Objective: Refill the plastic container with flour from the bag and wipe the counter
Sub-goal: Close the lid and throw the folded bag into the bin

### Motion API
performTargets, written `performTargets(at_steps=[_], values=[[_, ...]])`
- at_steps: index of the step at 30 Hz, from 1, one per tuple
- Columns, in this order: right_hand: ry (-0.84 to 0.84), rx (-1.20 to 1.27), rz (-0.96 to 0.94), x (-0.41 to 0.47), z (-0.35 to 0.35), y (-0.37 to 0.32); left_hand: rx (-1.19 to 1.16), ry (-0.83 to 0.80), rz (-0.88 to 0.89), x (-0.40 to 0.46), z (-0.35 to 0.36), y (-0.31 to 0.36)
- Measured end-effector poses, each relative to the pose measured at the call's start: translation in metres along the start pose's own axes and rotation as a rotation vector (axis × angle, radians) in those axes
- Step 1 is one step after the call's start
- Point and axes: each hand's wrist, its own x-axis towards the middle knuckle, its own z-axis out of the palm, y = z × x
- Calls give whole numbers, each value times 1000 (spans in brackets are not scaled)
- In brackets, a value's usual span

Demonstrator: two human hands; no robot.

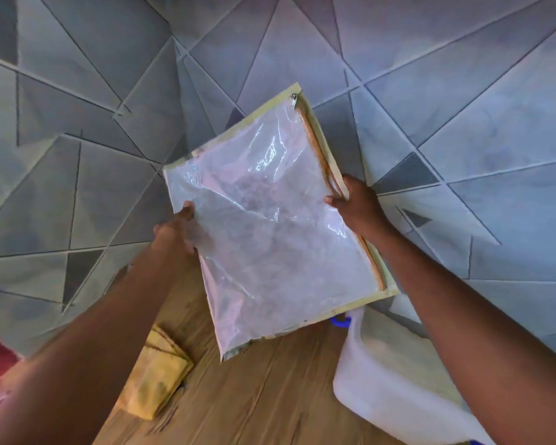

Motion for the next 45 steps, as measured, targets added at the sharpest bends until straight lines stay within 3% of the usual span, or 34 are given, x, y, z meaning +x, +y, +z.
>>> performTargets(at_steps=[6, 8, 16, 25, 29, 33, 41, 45], values=[[-169, -204, -19, 45, 85, -5, -169, -47, -165, 65, -51, -60], [-225, -273, -32, 55, 115, -1, -109, -22, -228, 105, -76, -96], [-368, -433, -25, 79, 215, 41, 151, 125, -372, 113, -100, -148], [-461, -403, 13, 74, 277, 60, 310, 332, -194, 106, -95, -180], [-500, -319, 18, 62, 270, 66, 525, 388, -219, 86, -81, -168], [-439, -198, 17, 44, 242, 57, 505, 327, -77, 46, -60, -146], [-63, 223, 50, -51, 124, -6, 261, 93, 317, -66, 1, -96], [139, 384, 60, -127, 47, -11, 169, -123, 463, -135, 39, -87]])
